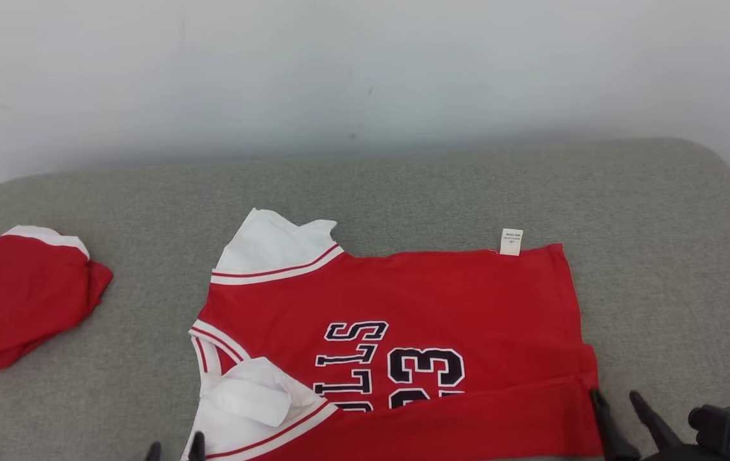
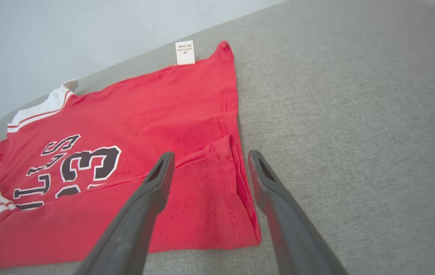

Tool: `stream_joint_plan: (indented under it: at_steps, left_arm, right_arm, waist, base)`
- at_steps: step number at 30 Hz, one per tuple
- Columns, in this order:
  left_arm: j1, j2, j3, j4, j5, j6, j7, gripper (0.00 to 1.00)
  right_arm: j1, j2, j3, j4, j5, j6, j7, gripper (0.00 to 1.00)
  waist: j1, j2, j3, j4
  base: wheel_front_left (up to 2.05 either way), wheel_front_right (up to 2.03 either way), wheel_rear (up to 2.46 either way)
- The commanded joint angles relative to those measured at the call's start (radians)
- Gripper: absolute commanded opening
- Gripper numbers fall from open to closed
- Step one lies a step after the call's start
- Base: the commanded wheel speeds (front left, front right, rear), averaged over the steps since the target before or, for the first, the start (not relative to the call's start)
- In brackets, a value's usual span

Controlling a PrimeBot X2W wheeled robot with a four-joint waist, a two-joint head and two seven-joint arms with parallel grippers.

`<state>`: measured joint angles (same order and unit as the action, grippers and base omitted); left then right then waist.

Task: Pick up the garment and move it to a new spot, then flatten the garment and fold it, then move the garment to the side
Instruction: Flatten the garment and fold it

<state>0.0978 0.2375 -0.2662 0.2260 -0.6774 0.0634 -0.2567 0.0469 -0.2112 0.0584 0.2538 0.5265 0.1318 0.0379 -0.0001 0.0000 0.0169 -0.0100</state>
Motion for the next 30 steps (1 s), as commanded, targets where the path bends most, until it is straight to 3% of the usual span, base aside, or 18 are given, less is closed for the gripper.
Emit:
stream_joint_plan:
  at_steps: [1,7,18,25,30]
  left_arm:
    - [-0.018,0.004,0.019,-0.013,0.018,0.004,-0.007,1.00]
    - [-0.047,-0.028,0.141,-0.086,0.107,-0.003,-0.008,1.00]
    - [-0.081,-0.080,0.301,-0.145,0.309,-0.061,-0.008,1.00]
    - [-0.067,-0.111,0.355,-0.168,0.430,-0.100,-0.008,1.00]
    - [-0.043,-0.136,0.396,-0.166,0.437,-0.145,-0.008,1.00]
  right_arm:
    - [-0.008,0.004,-0.010,-0.017,-0.021,-0.002,-0.017,1.00]
    - [-0.029,0.025,-0.019,-0.072,-0.099,-0.002,-0.100,1.00]
    - [-0.058,0.039,0.017,-0.123,-0.213,-0.002,-0.263,1.00]
    - [-0.039,0.077,0.002,-0.137,-0.264,-0.002,-0.299,1.00]
    - [-0.020,0.091,0.002,-0.132,-0.277,-0.002,-0.304,1.00]
  waist:
    - [0.0001,0.0000,-0.007,-0.011]
    - [0.0001,0.0000,-0.017,-0.029]
    - [0.0001,0.0000,-0.016,-0.041]
    - [0.0001,0.0000,-0.008,-0.036]
    - [0.0001,0.0000,-0.006,-0.033]
  base:
    - [0.00,0.00,0.00]
    - [0.00,0.00,0.00]
    - [0.00,0.00,0.00]
    - [0.00,0.00,0.00]
    - [0.00,0.00,0.00]
